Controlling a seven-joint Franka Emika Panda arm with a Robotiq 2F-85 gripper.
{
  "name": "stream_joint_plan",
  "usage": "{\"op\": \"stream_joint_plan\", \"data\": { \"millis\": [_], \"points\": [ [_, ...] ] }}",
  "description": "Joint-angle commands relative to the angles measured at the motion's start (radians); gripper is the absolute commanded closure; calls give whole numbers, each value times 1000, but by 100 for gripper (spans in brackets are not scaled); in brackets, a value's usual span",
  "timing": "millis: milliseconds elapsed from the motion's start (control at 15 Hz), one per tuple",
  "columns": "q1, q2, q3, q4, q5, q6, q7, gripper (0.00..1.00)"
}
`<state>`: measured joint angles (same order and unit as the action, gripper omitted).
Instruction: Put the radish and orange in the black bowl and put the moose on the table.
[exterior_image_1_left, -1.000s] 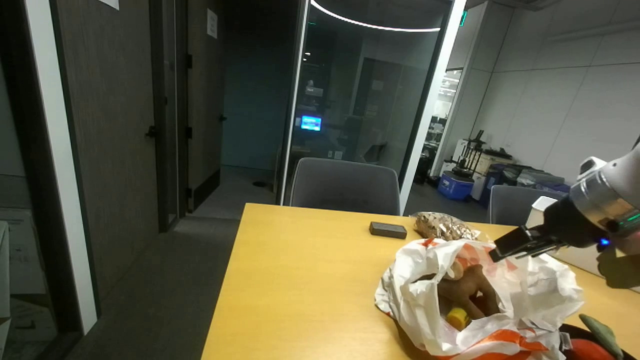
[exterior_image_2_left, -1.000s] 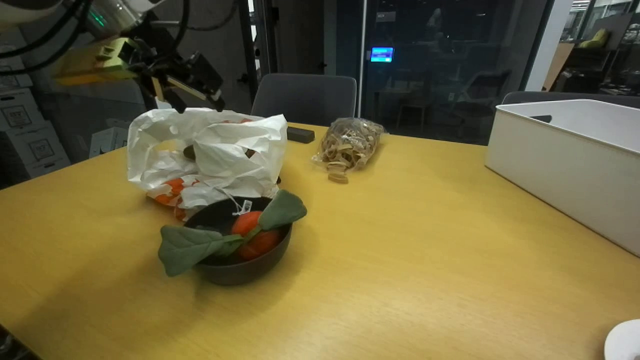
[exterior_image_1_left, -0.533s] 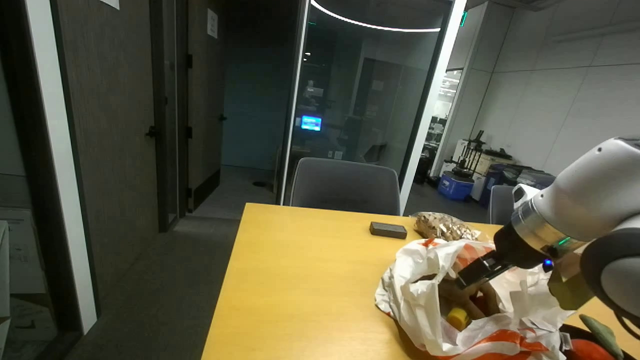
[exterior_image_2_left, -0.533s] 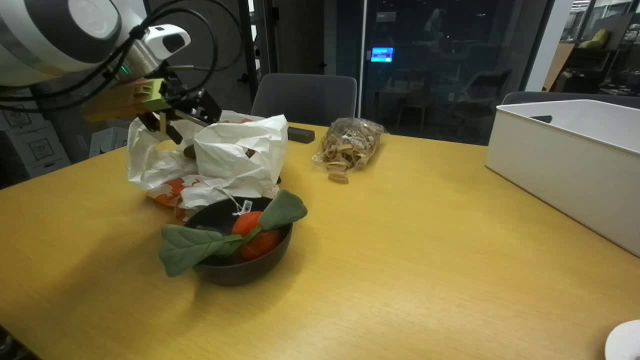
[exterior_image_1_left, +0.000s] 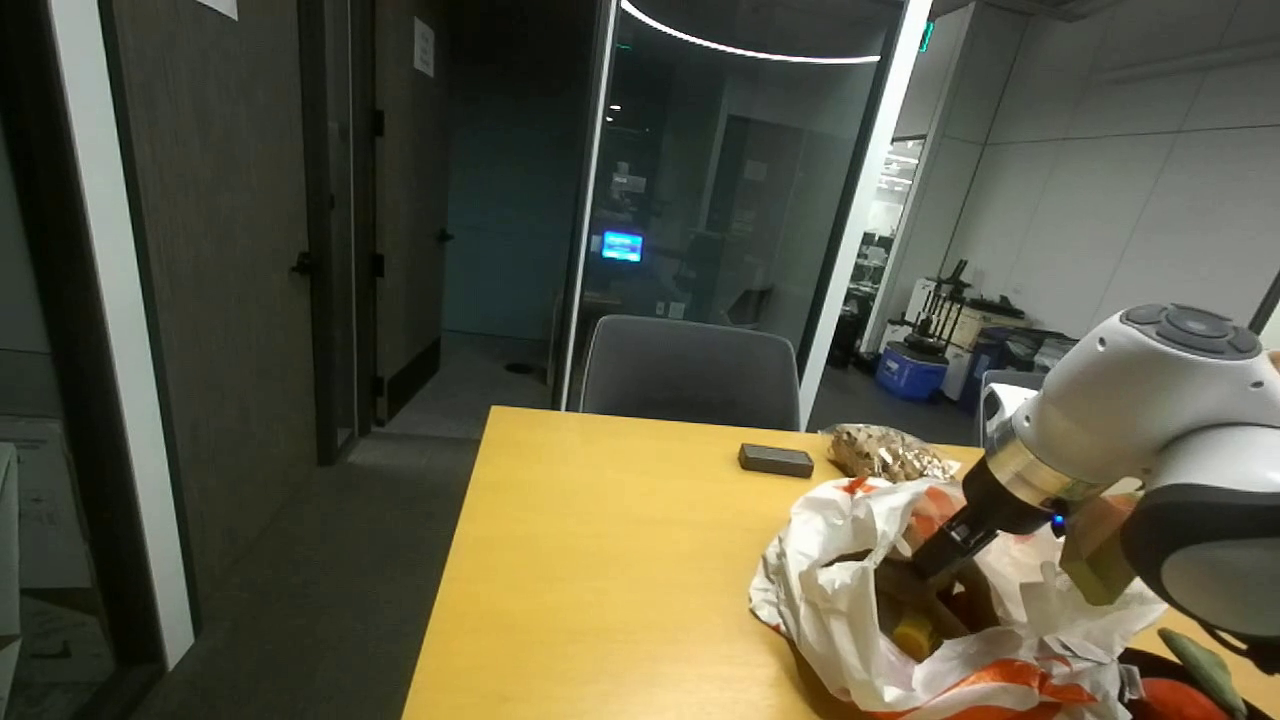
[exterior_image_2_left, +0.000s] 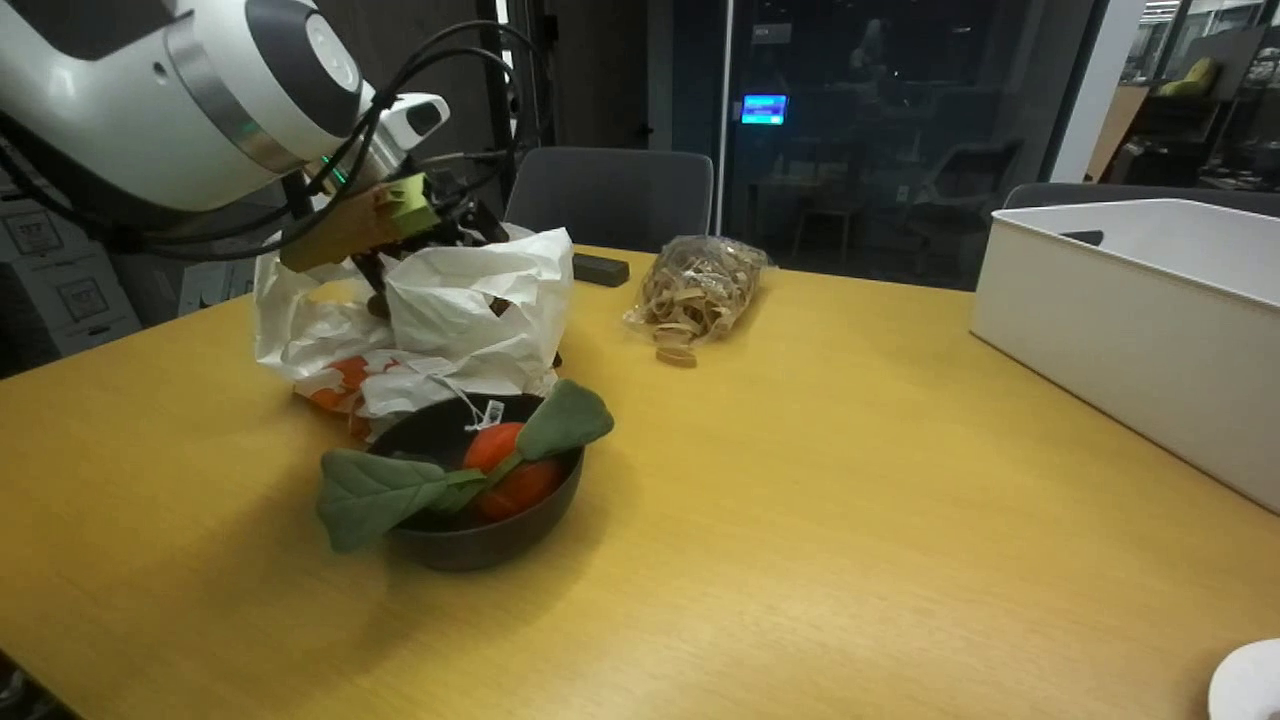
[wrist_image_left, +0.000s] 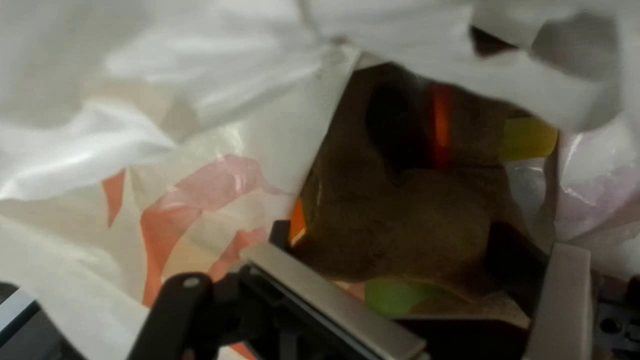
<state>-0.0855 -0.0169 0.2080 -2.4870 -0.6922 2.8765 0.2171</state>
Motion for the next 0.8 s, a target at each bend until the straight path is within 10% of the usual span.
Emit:
{"op": "stream_joint_plan", "data": {
  "millis": [0, 733],
  "points": [
    [10, 97, 9, 71, 31, 1, -31, 0],
    [-2, 124, 21, 82, 144, 27, -60, 85]
  ]
}}
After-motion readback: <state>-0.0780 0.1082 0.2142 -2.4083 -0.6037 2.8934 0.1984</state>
